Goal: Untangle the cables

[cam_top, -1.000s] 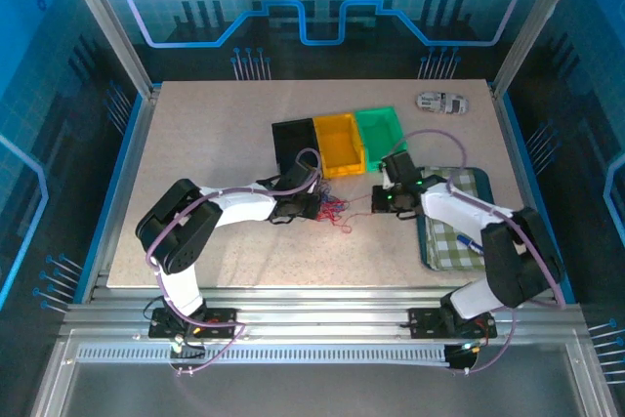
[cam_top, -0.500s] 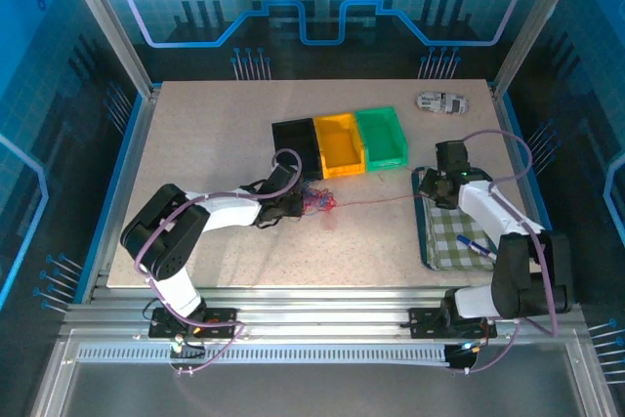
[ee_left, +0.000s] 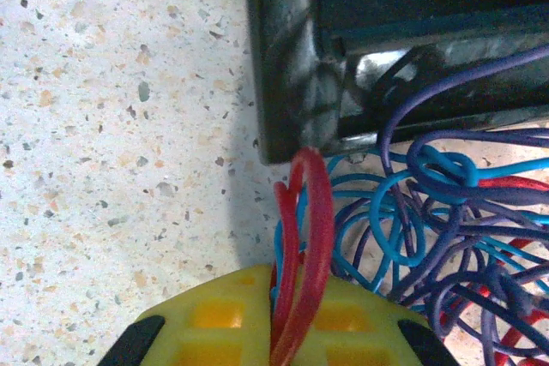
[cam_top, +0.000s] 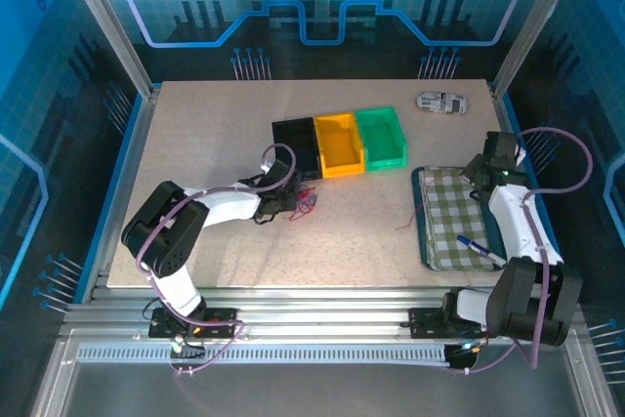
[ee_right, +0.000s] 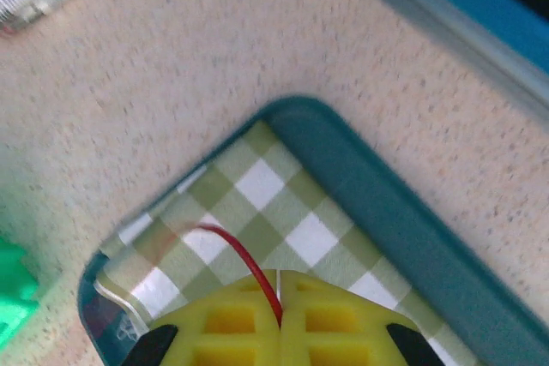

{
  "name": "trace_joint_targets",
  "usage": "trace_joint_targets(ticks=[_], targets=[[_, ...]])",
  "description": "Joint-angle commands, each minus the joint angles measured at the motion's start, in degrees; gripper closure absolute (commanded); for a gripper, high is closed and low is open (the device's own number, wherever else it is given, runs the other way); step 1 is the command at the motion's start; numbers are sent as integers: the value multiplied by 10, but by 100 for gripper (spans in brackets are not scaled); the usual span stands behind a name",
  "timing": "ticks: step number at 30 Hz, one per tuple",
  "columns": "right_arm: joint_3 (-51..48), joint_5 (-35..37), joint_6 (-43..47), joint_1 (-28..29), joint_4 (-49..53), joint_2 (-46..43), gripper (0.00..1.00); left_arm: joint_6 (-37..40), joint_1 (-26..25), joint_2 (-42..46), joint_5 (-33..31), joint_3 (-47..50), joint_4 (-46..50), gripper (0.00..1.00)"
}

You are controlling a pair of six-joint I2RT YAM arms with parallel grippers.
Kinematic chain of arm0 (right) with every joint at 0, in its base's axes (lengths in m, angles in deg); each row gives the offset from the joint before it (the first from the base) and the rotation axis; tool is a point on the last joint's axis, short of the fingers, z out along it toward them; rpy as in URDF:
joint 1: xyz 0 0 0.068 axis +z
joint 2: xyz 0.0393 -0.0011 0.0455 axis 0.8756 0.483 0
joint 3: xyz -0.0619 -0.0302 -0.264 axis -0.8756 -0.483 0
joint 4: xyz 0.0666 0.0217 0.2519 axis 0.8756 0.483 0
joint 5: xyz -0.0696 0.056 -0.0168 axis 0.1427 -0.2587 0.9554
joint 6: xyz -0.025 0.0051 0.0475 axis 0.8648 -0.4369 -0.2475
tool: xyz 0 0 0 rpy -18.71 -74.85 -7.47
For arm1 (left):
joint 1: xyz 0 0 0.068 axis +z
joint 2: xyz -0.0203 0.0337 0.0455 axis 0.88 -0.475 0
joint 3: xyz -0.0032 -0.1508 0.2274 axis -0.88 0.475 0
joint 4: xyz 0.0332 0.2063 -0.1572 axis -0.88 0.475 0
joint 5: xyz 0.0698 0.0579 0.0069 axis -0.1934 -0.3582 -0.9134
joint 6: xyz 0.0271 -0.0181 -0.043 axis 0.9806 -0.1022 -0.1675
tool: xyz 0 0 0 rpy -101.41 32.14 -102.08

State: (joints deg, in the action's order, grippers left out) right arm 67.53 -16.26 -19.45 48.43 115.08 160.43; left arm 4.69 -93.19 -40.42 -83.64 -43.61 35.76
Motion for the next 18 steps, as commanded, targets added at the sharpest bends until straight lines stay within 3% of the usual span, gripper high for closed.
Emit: trace_joint_targets(ticks=[1, 4, 10, 18], targets=[[29, -49, 32, 10, -28, -14, 100, 36, 17, -31, -23, 0, 77, 100], [55, -96, 65, 66, -55, -9, 100, 49, 15, -22, 15, 0, 47, 100], [171, -54, 142, 197, -58, 36, 100, 65, 14, -27, 58, -33, 46, 100], [319, -26, 182, 245, -86, 137, 100, 72, 14, -36, 88, -59, 52, 100]])
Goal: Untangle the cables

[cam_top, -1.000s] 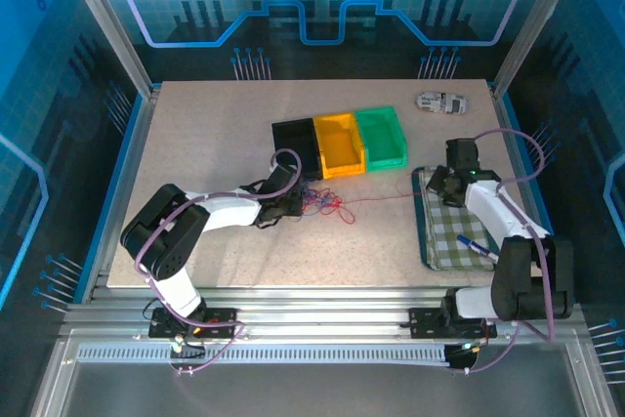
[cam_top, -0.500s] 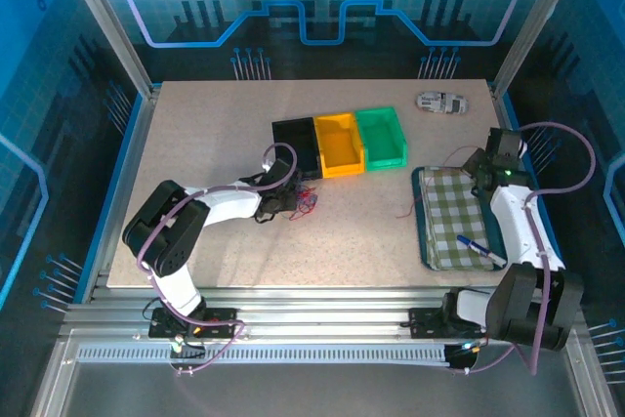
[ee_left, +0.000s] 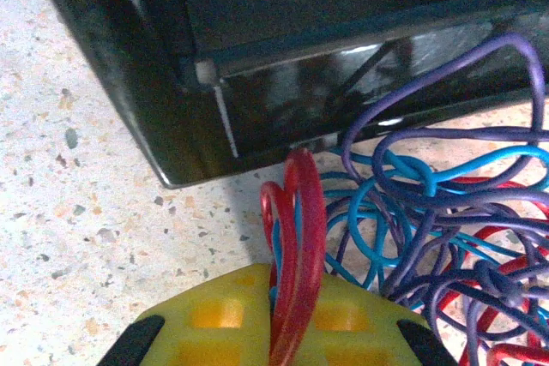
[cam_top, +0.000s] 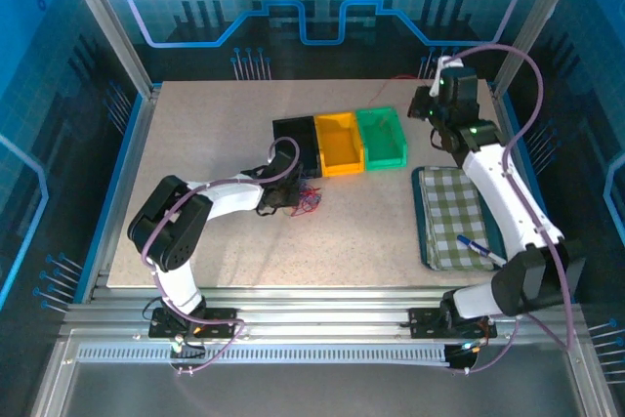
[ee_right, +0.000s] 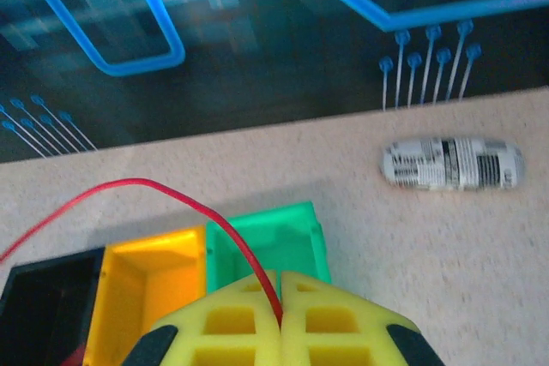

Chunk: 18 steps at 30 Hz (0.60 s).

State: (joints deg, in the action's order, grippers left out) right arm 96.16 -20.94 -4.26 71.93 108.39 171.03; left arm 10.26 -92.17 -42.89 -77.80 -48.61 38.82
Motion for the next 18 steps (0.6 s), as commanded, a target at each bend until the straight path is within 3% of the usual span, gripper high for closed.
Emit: trace_joint_targets(ticks=[1, 8, 18], targets=[[47, 22, 31, 13, -28, 46, 100, 19, 4, -10, 38, -11, 23, 100], [119, 36, 79, 18, -52, 161, 100, 38, 3, -4, 74, -25, 42, 100], [88, 69, 83, 21, -20, 224, 100, 24, 3, 9, 62, -17, 47, 100]])
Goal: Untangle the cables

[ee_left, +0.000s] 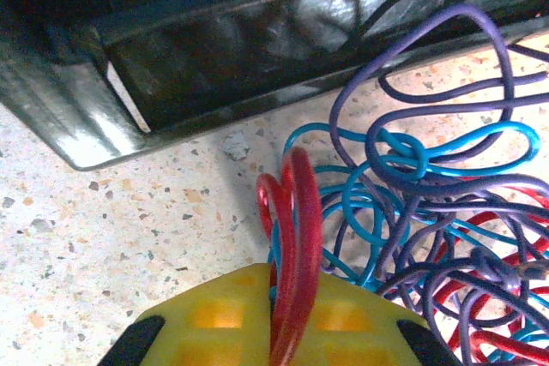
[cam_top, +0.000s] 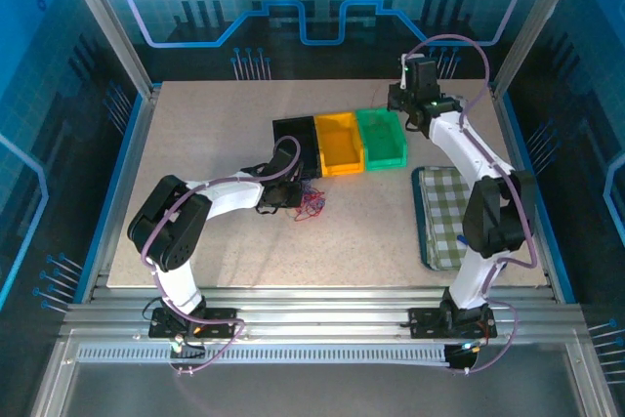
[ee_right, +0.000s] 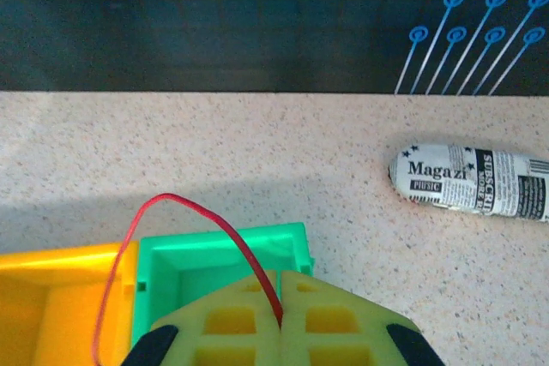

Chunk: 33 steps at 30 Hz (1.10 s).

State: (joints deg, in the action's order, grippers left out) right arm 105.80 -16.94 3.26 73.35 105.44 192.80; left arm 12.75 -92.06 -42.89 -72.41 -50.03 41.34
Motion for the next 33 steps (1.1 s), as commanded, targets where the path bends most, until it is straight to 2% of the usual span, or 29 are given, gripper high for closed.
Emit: trace_joint_targets(ticks=[1, 19, 24, 33], targets=[[-12, 37, 7, 7, 14, 10, 100, -1, 2, 11, 8, -1, 21, 100], [32, 102, 17, 24, 82, 105, 100, 12, 2, -5, 16, -18, 27, 100], [49, 94, 19, 43, 87, 133, 100, 20, 2, -11, 20, -28, 33, 100], [81, 39, -22, 52, 118, 162, 100, 24, 2, -10, 33, -35, 34, 100]])
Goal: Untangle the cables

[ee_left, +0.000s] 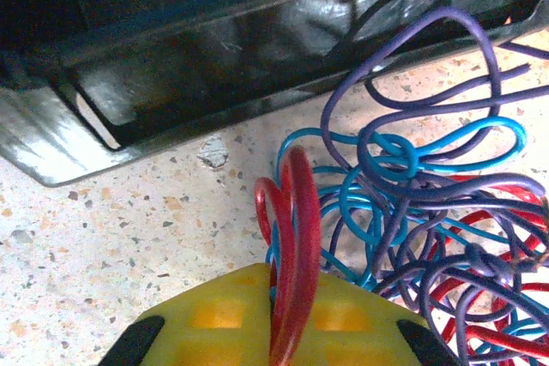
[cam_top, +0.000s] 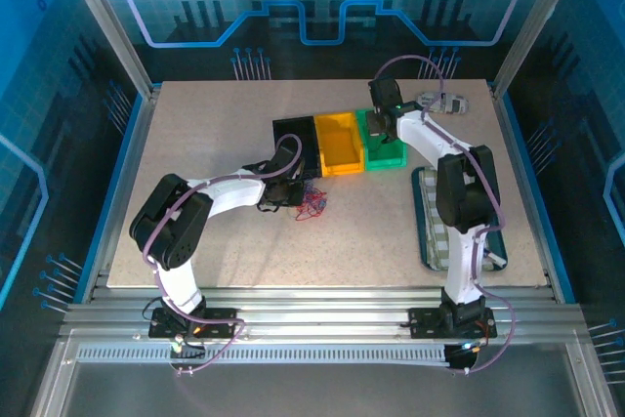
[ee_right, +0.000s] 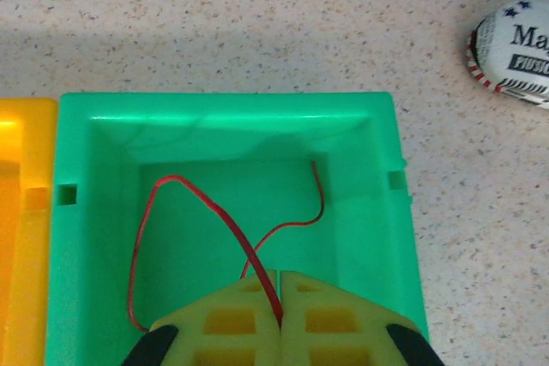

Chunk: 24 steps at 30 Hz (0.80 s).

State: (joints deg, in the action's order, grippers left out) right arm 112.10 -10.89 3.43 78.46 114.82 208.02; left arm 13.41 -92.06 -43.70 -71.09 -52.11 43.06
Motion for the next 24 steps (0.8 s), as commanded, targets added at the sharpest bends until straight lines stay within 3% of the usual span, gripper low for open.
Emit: trace_joint_targets(ticks=[1, 6, 10, 17, 24], targets=[[17, -25, -33, -1, 28, 9, 98, 18, 2, 0, 21, -15, 16, 100], [5, -39, -60, -13, 27, -23, 58, 18, 2, 4, 25, -16, 19, 100], [-21, -44, -56, -15, -2, -73, 45, 20, 2, 9, 28, -15, 17, 100], [-111, -76, -59, -7, -40, -167, 42, 28, 2, 18, 60, -5, 3, 100], [-310, -291, -45, 66, -158, -278, 43, 45, 2, 36, 111, 15, -20, 100]])
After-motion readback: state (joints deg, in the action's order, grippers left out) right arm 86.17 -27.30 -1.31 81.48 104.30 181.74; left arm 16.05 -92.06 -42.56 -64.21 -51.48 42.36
